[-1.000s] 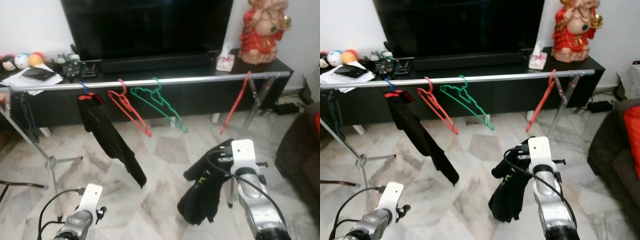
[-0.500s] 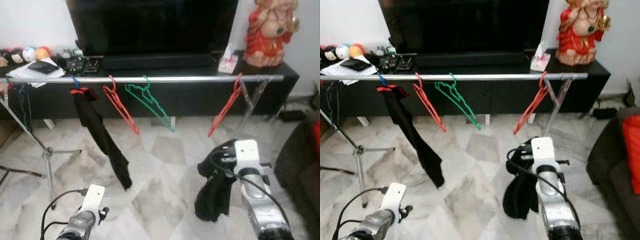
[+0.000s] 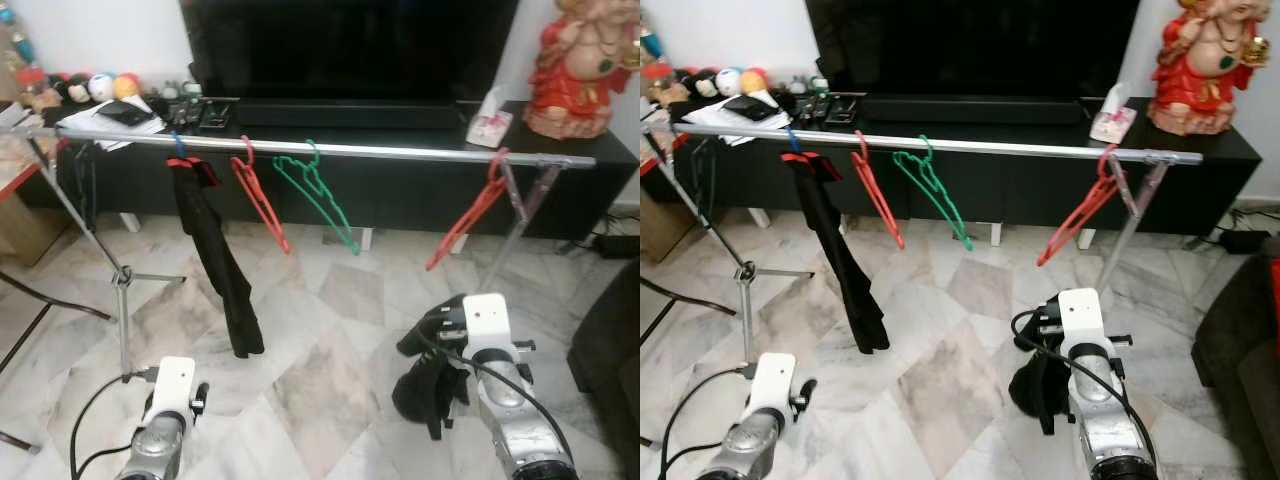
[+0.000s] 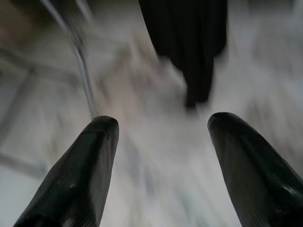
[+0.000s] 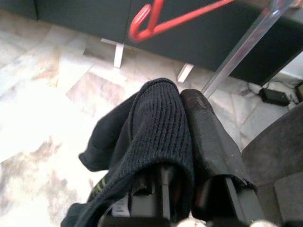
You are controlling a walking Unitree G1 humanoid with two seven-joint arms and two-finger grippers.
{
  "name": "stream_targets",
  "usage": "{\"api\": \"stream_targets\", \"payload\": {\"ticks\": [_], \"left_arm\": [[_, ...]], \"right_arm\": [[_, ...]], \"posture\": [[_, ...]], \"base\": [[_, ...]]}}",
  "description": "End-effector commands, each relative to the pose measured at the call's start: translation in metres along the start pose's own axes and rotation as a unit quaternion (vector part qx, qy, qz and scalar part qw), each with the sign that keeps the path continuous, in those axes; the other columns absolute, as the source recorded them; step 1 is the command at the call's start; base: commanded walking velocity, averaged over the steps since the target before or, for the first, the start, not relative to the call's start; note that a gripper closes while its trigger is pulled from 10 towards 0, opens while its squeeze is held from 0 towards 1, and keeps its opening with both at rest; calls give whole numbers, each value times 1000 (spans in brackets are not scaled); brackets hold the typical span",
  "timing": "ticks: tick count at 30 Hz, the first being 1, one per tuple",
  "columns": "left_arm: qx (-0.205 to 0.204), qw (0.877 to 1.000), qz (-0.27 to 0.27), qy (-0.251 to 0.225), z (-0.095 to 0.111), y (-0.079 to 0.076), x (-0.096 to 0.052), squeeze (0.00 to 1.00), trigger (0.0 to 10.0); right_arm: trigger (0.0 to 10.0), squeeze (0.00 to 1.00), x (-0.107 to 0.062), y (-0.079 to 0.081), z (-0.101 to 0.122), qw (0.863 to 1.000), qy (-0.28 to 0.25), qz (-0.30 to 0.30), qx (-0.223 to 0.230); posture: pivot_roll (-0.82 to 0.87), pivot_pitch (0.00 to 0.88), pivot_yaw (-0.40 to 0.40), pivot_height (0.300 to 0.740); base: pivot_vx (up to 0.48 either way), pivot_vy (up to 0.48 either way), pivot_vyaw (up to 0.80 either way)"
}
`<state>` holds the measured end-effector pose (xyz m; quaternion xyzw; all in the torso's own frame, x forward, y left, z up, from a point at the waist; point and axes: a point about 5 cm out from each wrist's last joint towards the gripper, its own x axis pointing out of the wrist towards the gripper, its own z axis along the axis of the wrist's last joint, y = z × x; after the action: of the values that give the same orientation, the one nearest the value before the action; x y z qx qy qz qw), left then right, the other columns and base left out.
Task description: Hang hanger
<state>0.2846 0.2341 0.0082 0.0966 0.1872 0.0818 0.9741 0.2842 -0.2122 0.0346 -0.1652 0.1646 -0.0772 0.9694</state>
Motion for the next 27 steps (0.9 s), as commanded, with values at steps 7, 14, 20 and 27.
{"api": "stream_targets", "payload": {"ticks": [7,14,20,27], "left_arm": [[11,972,18,-233,87,12,-4,0,10000],[-17,949,-31,-312,126,-7,-22,0,10000],[-24,946,-80,-314,138,-31,-35,0,10000],[-30,949,-100,-297,135,-38,-38,0,10000]], "right_arm": [[10000,0,1,1,-17,1000,26,6,2],[10000,0,1,5,-32,998,58,8,13],[10000,0,1,7,-38,997,69,10,22],[10000,0,2,7,-37,998,62,11,24]], "posture": [[-78,23,5,740],[-77,0,8,740],[-78,0,10,740],[-81,0,12,740]], "base": [[0,0,0],[0,0,0],[0,0,0],[0,0,0]]}}
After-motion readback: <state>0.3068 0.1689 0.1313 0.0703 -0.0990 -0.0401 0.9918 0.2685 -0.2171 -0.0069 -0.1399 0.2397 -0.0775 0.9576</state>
